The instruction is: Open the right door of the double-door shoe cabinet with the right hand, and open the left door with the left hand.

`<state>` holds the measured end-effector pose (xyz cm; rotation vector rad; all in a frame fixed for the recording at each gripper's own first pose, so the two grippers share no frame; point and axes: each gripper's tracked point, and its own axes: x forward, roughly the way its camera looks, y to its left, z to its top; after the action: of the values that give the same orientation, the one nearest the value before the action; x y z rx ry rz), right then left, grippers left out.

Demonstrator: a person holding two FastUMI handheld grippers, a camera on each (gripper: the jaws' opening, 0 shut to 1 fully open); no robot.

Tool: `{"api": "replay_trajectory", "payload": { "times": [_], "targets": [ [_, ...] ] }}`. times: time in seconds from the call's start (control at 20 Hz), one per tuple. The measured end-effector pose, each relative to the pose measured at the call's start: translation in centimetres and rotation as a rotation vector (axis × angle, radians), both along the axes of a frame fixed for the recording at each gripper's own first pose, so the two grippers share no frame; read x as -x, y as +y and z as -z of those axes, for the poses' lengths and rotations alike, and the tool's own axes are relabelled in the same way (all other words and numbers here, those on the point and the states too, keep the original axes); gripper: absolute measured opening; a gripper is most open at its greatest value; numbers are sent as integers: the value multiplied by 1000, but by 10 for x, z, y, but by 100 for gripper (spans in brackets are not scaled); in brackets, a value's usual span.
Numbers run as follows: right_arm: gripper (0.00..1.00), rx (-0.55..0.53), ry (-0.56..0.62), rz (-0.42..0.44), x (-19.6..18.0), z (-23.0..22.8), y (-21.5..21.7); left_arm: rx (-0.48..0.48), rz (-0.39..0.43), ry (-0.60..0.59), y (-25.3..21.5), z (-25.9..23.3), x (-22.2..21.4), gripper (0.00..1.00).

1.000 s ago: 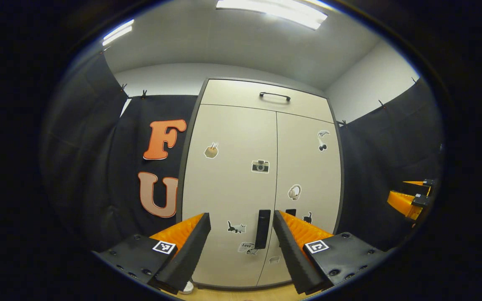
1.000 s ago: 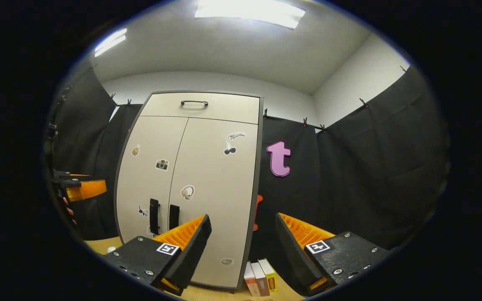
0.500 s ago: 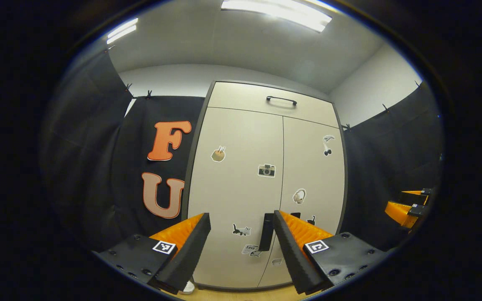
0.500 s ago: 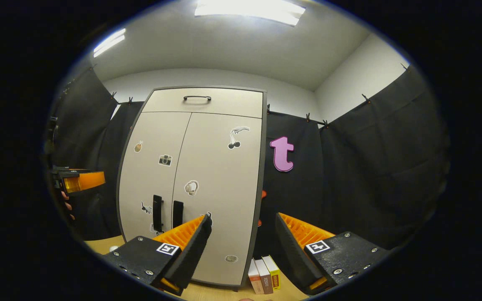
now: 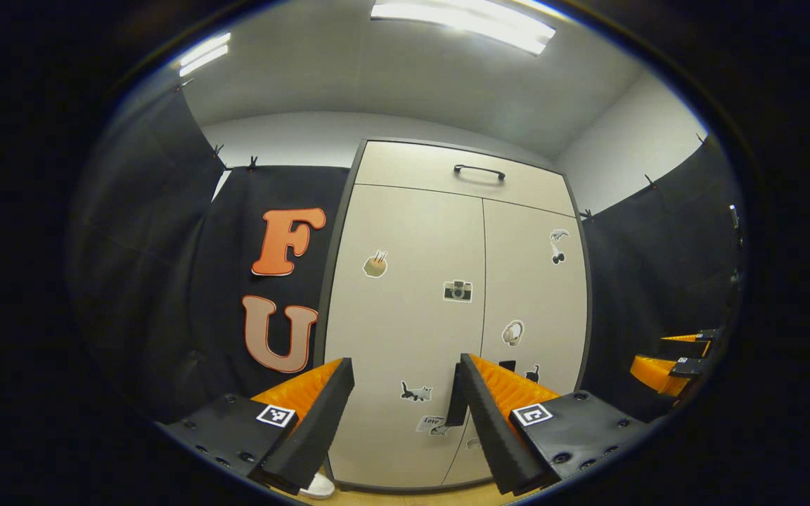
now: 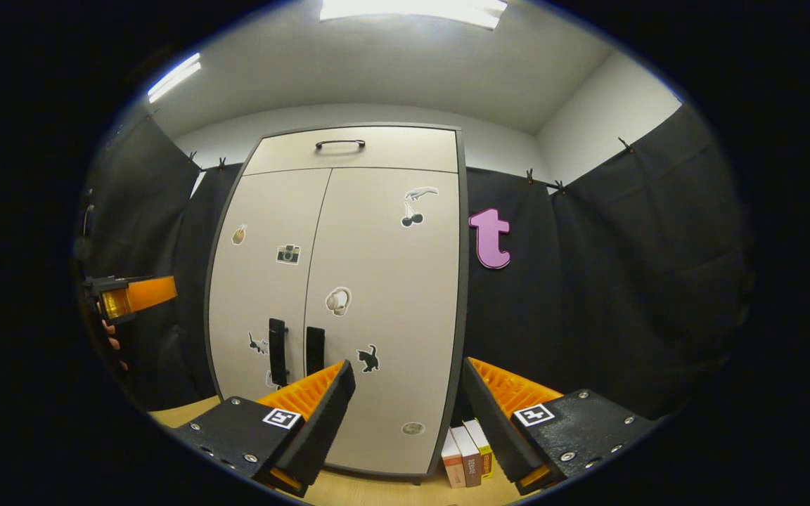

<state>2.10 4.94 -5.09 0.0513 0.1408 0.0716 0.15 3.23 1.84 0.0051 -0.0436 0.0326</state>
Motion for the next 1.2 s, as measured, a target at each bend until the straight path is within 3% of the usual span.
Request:
{"api": "replay_trajectory", "payload": {
  "times": [0.9, 1.2],
  "targets": [
    [94, -26, 126, -58, -70, 64, 68, -23, -103, -1, 80, 15, -9, 96],
    [93, -56, 198, -112, -95, 94, 113, -33, -154, 13, 118, 25, -2, 96]
  ]
}}
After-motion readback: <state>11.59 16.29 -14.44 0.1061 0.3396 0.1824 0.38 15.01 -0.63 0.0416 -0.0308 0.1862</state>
